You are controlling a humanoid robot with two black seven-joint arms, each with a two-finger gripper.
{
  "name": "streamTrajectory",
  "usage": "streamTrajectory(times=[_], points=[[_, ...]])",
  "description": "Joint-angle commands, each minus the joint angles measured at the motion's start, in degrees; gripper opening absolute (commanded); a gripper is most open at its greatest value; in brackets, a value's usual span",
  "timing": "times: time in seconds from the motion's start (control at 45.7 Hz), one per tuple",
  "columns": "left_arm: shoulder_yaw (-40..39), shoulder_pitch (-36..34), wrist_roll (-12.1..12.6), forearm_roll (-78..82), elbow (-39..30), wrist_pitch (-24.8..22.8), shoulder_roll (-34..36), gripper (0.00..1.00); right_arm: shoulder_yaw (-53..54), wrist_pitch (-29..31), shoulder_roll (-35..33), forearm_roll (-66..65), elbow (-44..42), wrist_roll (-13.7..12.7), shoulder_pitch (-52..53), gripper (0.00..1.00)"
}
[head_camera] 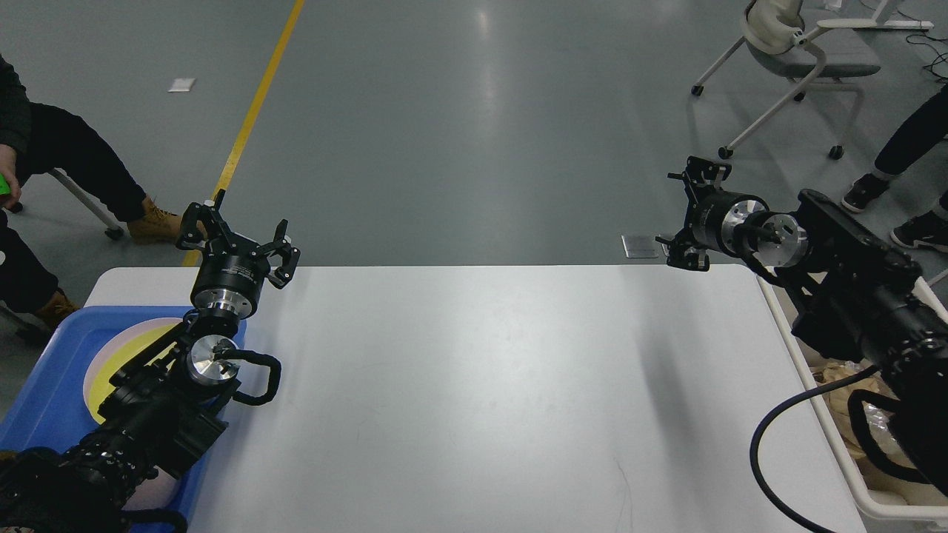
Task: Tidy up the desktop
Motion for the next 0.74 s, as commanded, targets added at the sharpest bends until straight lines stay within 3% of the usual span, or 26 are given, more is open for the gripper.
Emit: streamTrajectory(times=[0.0,0.372,0.722], points=[[0.0,0.0,0.0,0.0,0.0,0.0,0.0,0.96,7.0,0.0,3.1,0.2,0.0,2.2,-2.4,1.00],[0.0,0.0,0.0,0.0,0.0,0.0,0.0,0.96,13.5,0.0,6.4,13.9,0.0,6.6,-5.9,1.00],[0.0,-0.1,0.0,0.0,0.0,0.0,0.0,0.96,13.6,0.1,7.3,14.4,0.0,7.1,-5.5,1.00]])
